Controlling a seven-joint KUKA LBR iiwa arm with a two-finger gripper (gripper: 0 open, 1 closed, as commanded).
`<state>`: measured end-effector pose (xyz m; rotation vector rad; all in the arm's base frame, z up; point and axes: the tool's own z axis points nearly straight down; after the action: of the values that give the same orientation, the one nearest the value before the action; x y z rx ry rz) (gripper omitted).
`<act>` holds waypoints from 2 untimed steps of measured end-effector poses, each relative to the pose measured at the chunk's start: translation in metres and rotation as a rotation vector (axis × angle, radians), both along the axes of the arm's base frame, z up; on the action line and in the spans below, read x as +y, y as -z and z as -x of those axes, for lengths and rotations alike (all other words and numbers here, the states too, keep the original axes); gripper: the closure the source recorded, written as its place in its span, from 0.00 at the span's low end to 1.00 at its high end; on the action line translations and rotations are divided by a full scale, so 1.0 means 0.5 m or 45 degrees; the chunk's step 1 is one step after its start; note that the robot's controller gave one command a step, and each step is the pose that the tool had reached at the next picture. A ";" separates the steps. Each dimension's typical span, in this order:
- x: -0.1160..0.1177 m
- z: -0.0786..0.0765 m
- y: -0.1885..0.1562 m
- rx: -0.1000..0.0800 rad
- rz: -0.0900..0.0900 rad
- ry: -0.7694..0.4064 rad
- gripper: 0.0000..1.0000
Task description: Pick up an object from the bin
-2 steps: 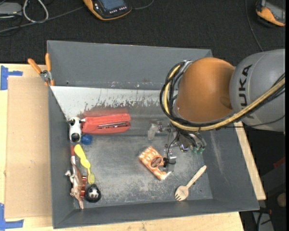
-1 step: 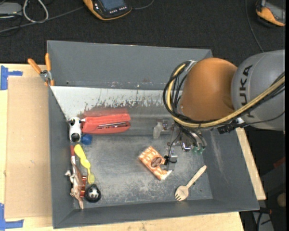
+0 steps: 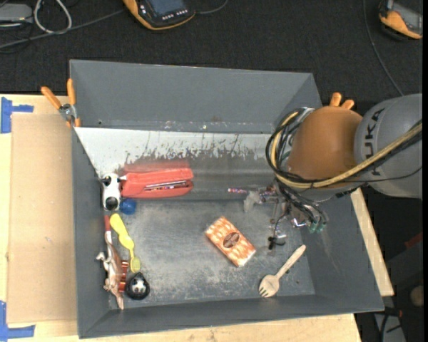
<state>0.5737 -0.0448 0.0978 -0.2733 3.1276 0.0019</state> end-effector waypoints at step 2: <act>0.011 0.001 0.052 0.003 -0.002 0.464 0.00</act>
Offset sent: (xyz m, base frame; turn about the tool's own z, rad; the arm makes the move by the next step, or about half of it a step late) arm 0.0146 0.0178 -0.0278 0.1307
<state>0.5735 -0.0393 0.0720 0.2976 3.1275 0.0036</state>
